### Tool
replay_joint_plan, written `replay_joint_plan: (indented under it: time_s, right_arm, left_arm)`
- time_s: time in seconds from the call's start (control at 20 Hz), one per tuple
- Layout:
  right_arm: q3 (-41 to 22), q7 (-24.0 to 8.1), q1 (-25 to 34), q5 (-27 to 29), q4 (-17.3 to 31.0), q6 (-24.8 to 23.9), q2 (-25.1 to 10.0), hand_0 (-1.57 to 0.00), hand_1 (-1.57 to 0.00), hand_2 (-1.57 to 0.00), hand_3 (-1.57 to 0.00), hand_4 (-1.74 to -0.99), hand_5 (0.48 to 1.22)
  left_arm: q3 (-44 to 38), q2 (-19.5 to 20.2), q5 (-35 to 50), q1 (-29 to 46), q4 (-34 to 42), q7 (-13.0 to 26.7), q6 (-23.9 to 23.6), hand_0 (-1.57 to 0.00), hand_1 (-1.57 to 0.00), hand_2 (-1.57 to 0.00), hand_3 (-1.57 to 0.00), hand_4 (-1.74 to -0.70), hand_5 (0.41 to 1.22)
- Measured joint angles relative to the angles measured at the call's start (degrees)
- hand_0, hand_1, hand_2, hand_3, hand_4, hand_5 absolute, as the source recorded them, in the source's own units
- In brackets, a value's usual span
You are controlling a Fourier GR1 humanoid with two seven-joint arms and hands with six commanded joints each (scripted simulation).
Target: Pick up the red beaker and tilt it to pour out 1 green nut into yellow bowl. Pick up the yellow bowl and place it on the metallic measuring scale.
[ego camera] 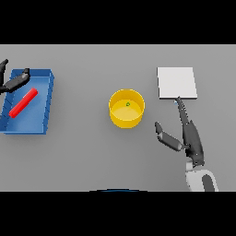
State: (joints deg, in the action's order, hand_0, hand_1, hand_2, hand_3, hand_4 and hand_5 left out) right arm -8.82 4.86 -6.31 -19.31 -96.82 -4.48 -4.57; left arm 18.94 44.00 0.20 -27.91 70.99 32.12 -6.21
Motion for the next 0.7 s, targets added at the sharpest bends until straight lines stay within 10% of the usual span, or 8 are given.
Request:
replay_joint_plan:
  time_s: [0.35,0.7]
  right_arm:
    - [-3.2,0.4,8.4,-3.0,2.0,8.3,-7.0,0.00,0.00,0.00,0.00,-1.255,0.700]
    - [-12.0,-0.7,19.9,-17.2,5.7,15.1,-16.1,0.00,0.00,0.00,0.00,-1.276,0.666]
  left_arm:
    - [0.5,-1.1,-0.3,0.6,1.2,-0.6,-1.5,-0.01,-0.01,-0.01,-0.01,-0.79,0.707]
    - [0.5,-1.0,-0.3,-0.3,0.6,0.4,-1.0,0.00,0.00,0.00,0.00,-0.79,0.716]
